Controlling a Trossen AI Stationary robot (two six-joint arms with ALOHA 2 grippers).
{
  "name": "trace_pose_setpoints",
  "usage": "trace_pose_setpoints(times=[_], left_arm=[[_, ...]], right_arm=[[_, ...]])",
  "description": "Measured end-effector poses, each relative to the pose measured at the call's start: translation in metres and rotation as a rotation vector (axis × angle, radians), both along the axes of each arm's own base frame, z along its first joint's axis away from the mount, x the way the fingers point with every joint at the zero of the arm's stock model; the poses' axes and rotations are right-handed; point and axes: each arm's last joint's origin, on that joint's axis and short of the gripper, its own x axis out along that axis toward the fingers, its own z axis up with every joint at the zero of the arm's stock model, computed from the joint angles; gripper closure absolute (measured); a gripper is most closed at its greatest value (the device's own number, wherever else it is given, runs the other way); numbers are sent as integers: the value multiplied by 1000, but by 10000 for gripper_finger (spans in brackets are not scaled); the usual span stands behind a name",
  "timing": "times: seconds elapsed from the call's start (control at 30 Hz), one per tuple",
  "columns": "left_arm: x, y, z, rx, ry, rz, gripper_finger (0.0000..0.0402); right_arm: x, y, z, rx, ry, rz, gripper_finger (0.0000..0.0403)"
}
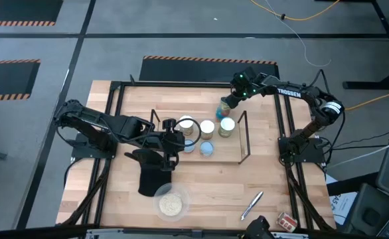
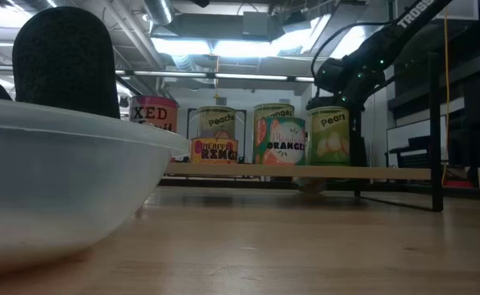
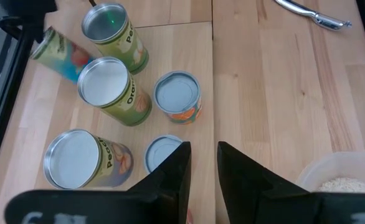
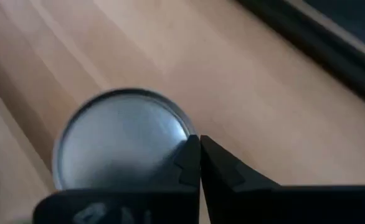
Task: Pick and place cans onto a shelf
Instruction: Put the large canned tomatoes on the shelf
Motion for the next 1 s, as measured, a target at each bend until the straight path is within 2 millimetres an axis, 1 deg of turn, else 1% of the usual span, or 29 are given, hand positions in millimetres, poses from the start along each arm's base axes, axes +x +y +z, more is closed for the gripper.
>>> trace_pose_setpoints(times=[0.13,0.53,0.77,1.0], left_arm=[[1,0,1,-3,-11,0,331],[1,0,1,-4,-16,0,331],[3,0,3,8,-53,20,331],[4,2,4,55,-67,63,331]], right_arm=[[3,-3,3,6,-49,-62,399],[12,4,6,4,-89,-55,401],[25,10,10,-32,-126,-128,401],[43,23,16,-74,-202,-120,401]])
